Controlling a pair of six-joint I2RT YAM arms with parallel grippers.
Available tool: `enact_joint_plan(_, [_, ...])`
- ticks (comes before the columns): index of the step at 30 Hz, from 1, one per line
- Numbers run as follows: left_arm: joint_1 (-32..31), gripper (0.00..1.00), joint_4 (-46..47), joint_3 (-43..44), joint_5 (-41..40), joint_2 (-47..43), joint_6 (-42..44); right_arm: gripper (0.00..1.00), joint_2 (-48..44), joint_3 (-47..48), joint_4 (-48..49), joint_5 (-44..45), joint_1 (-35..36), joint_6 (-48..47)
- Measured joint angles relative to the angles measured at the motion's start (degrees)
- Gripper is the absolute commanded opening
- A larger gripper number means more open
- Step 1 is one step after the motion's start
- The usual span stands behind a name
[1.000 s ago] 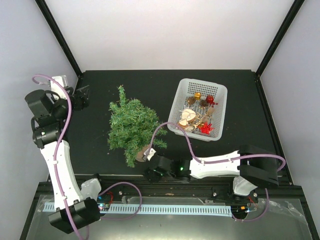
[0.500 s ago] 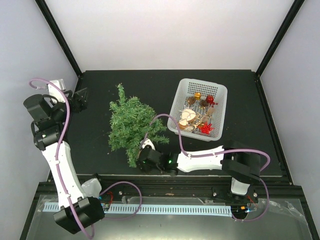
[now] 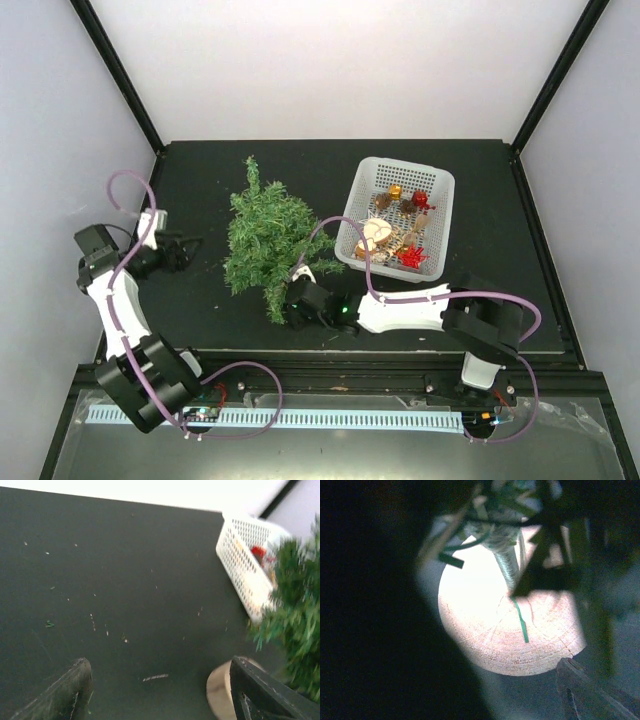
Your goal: Decorate the small christmas tree
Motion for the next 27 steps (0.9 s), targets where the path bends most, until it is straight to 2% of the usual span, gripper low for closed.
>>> enact_joint_plan(3, [0.0,0.75,-3.5,-4.7,0.3,-1.6,13.5,0.79,0.0,0.0,0.1,-0.7,-0.1,0.0])
enact_joint_plan(7, [-2.4,0.75,-6.2,-9.6,-1.1,-4.5,22.9,0.79,0.0,0.0,0.1,-1.5,-0.2,0.0])
enact_joint_plan(12, [-8.8,0.75,-5.2,-9.9,-4.8,-7.3,25.9,0.79,0.5,0.9,-0.2,-2.8,-0.7,0.1])
enact_joint_plan(27, [-9.4,0.74,1.6,-14.3,-10.7,-11.5,26.3,0.76,10.3,11.5,-2.7,-7.2,-6.2,3.7])
